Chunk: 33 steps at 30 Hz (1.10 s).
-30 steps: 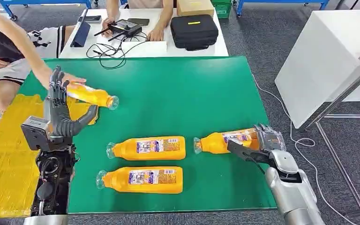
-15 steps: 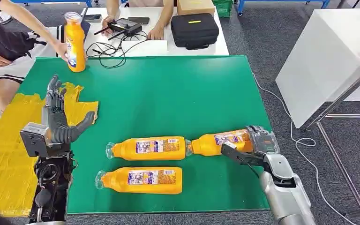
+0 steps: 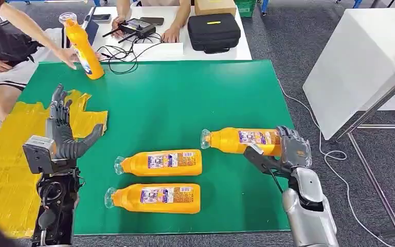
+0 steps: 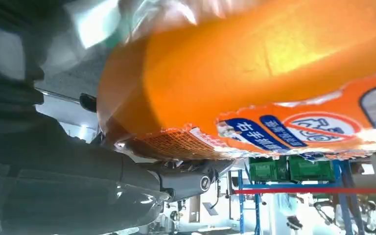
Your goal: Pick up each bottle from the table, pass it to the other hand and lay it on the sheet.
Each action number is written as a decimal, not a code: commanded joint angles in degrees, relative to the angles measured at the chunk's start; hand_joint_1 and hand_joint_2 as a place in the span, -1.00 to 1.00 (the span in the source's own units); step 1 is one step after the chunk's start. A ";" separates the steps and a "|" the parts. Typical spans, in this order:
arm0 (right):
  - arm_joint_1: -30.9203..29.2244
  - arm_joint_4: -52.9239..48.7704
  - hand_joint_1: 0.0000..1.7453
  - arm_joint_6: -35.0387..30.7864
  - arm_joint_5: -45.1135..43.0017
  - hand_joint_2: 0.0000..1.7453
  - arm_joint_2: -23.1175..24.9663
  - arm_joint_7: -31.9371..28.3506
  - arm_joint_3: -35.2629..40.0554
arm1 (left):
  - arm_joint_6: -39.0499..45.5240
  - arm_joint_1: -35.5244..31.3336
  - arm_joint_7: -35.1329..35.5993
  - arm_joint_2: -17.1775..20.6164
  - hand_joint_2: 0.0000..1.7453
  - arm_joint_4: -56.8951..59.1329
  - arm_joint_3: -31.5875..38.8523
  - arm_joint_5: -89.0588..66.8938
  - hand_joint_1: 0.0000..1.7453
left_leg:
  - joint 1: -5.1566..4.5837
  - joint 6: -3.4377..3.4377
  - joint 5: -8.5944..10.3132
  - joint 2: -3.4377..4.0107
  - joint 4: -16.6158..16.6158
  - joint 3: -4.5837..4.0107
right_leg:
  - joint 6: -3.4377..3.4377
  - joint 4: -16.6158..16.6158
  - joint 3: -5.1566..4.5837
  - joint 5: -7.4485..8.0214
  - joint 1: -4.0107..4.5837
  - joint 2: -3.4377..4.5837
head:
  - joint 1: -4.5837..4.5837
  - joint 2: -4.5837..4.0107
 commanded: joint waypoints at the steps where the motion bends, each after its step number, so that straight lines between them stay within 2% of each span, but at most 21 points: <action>1: -0.30 -3.84 1.00 -0.12 0.43 1.00 2.52 1.37 -2.19 | -0.20 -2.38 0.68 -0.13 1.00 3.27 0.11 -0.32 -1.00 | 0.01 -0.01 -0.04 -0.01 -0.05 0.16 | 0.00 -0.04 0.16 -0.05 0.02 -0.10 | 0.00 0.00; 3: 0.35 -7.25 1.00 -1.77 -5.09 1.00 4.17 -2.03 -4.25 | -0.21 -1.93 0.82 -0.24 1.00 2.72 0.09 -0.34 -1.00 | 0.02 -0.01 -0.05 0.01 -0.05 0.17 | 0.00 -0.05 0.16 -0.05 0.03 -0.08 | 0.00 0.00; 5: 0.42 -10.78 1.00 -2.62 -15.36 1.00 6.59 -7.26 -7.08 | -0.45 -1.61 0.99 -0.51 1.00 2.49 -0.54 -0.56 -1.00 | 0.02 -0.02 -0.08 0.06 -0.04 0.20 | -0.01 -0.03 0.17 -0.08 0.04 -0.05 | 0.00 0.00; 9: -0.54 -11.11 1.00 -2.85 -27.17 1.00 8.39 -11.39 -6.02 | -0.35 -2.25 1.42 -1.10 1.00 2.61 -4.62 -3.20 -1.00 | 0.03 -0.01 -0.09 0.05 -0.05 0.20 | 0.00 -0.04 0.18 -0.08 0.05 -0.06 | -0.02 0.00; 14: -3.69 -5.36 1.00 -2.79 -29.79 1.00 9.62 -12.13 -1.53 | 0.76 -2.48 2.45 -2.52 1.00 1.04 -9.41 -6.28 -1.00 | 0.03 0.01 -0.04 0.08 0.00 0.09 | 0.02 -0.04 0.08 0.00 0.06 -0.01 | 0.00 0.00; 29: -3.66 -5.14 1.00 -3.03 -30.35 1.00 9.05 -12.23 -1.11 | 0.75 -2.21 2.46 -1.98 1.00 0.88 -9.59 -6.16 -1.00 | 0.03 -0.01 -0.07 0.06 -0.07 0.19 | 0.00 -0.08 0.18 -0.05 0.04 -0.04 | 0.00 0.00; 30: -5.26 -2.23 1.00 -1.85 -33.77 1.00 9.66 -13.61 2.74 | 2.56 -0.55 2.77 -2.64 1.00 0.73 -16.09 -11.64 -1.00 | 0.02 0.00 -0.06 0.06 -0.05 0.14 | 0.00 -0.06 0.12 -0.04 0.02 -0.02 | 0.00 0.00; 33: -5.06 -1.79 1.00 -1.82 -35.32 1.00 10.03 -14.32 5.13 | 3.53 -0.45 2.44 -3.19 1.00 1.60 -18.50 -12.26 -1.00 | 0.01 0.01 -0.05 0.12 -0.05 0.14 | 0.01 -0.06 0.12 -0.01 0.02 0.03 | 0.00 0.00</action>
